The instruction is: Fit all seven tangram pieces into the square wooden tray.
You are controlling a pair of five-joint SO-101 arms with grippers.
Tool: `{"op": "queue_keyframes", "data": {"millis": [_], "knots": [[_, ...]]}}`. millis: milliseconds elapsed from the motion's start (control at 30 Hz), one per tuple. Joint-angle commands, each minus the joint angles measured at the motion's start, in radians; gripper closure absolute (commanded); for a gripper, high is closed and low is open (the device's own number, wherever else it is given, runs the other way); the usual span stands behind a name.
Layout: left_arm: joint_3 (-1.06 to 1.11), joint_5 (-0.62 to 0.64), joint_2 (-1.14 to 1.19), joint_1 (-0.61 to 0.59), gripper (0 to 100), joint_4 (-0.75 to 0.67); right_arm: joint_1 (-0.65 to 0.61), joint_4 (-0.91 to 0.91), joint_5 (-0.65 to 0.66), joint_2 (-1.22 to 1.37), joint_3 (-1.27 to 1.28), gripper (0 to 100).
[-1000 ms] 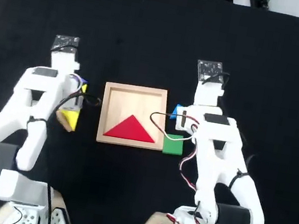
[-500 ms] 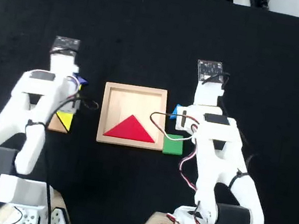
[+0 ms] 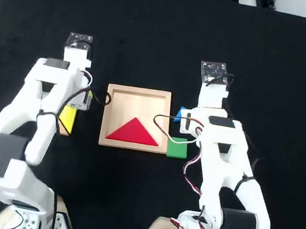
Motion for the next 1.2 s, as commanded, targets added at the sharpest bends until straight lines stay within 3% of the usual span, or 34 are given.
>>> {"op": "queue_keyframes", "data": {"millis": [0, 267, 600, 833, 1167], "knots": [[-0.016, -0.025, -0.210, -0.065, 86, 0.063, 0.015, -0.014, 0.009, -0.036, -0.001, 98.7], [0.143, -0.138, -0.256, -0.229, 86, -0.020, 0.012, -0.015, 0.011, -0.036, 0.002, 98.7], [0.133, -0.238, -0.115, -0.274, 86, -0.072, 0.011, -0.017, 0.011, -0.036, 0.007, 98.7], [0.081, -0.235, -0.063, -0.274, 86, -0.112, 0.011, -0.017, 0.011, -0.036, 0.007, 98.7], [0.008, -0.235, -0.072, -0.298, 86, -0.046, 0.011, -0.018, 0.011, -0.036, 0.008, 98.7]]}}
